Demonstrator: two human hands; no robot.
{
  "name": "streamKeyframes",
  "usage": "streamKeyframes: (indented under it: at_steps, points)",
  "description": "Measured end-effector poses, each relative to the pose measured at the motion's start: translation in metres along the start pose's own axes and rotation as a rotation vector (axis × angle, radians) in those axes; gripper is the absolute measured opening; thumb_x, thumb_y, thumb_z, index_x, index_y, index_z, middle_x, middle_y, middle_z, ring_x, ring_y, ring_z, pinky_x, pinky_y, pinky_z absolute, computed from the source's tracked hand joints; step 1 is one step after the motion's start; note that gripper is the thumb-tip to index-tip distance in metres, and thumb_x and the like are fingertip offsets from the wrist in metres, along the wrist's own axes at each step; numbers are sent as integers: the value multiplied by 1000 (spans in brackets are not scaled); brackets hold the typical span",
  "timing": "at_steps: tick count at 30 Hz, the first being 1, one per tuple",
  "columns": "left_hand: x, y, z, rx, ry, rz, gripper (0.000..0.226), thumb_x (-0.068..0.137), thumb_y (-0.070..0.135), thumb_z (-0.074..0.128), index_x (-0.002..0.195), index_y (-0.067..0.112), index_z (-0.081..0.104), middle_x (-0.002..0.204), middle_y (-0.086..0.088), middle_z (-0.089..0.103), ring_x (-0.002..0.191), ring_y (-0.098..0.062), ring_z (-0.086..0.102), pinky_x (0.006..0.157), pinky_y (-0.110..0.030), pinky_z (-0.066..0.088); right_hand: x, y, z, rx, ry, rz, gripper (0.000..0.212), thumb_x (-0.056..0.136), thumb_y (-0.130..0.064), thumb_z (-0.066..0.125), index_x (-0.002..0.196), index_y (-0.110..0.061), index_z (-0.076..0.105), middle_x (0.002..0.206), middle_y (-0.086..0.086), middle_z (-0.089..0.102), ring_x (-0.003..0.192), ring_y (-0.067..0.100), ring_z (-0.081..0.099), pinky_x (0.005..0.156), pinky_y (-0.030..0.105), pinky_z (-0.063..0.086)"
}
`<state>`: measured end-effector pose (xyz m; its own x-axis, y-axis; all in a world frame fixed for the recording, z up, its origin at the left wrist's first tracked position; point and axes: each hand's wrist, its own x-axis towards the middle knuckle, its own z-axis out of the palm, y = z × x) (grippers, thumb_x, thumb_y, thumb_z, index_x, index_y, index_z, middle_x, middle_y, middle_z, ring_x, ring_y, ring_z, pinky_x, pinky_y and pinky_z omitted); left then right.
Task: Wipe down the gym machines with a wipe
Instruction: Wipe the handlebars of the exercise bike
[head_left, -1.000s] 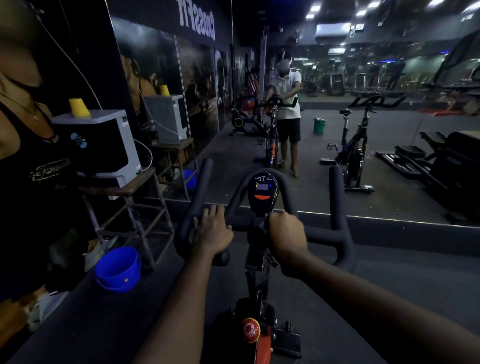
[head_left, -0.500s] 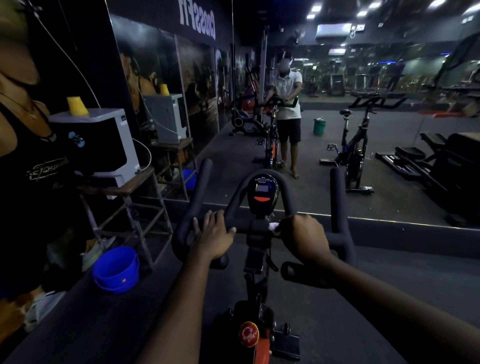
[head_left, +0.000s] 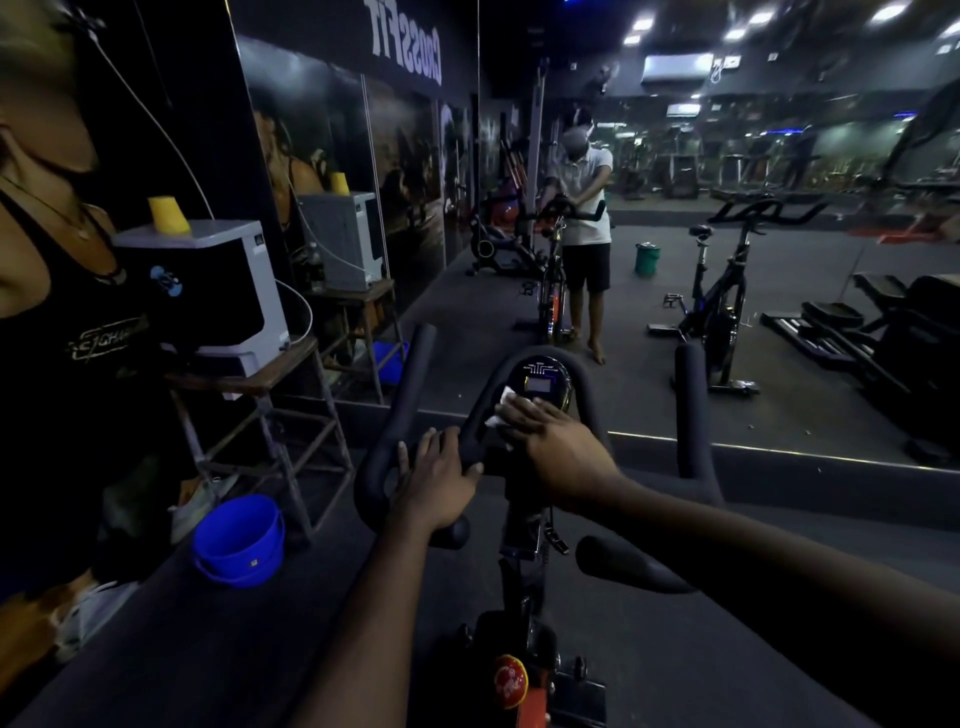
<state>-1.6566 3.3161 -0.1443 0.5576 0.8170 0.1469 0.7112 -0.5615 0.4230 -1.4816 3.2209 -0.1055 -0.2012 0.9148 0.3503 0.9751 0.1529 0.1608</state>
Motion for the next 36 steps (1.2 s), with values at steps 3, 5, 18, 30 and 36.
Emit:
streamKeyframes:
  at_steps: [3,5,18,30,36]
  points:
    - [-1,0,-1,2,1,7,60,101,42,50,149,13,30,162,-9,30,155,-21,9,124,-54,-2,4,9,-17,57,205,159,55,95,-25,49,148,-11,49,155,13,45,147,29,36,118,45,35]
    - [0,0,-2,-2,-1,7,61,101,42,50,150,13,30,162,-8,29,155,-21,9,124,-53,-3,15,21,-26,141,245,381,62,99,-21,54,157,-13,34,163,8,31,154,24,21,123,40,28]
    - [-5,0,1,-70,192,2,34,101,23,50,135,14,52,142,-6,54,140,-24,39,122,-46,16,-15,3,1,61,261,14,55,80,-8,82,133,-10,66,143,6,59,135,22,53,98,30,52]
    - [-59,-53,-4,-370,234,-397,69,104,28,48,160,5,14,167,-16,14,154,-28,17,123,-39,17,57,-74,16,348,-39,-24,24,100,-26,56,118,-23,71,124,-5,71,109,20,68,88,32,51]
    - [-55,-67,-23,-351,116,-341,55,102,26,47,153,12,35,160,-10,33,144,-28,36,115,-40,32,94,-81,32,346,-95,3,30,104,-27,51,129,-21,67,131,2,68,118,25,64,95,35,47]
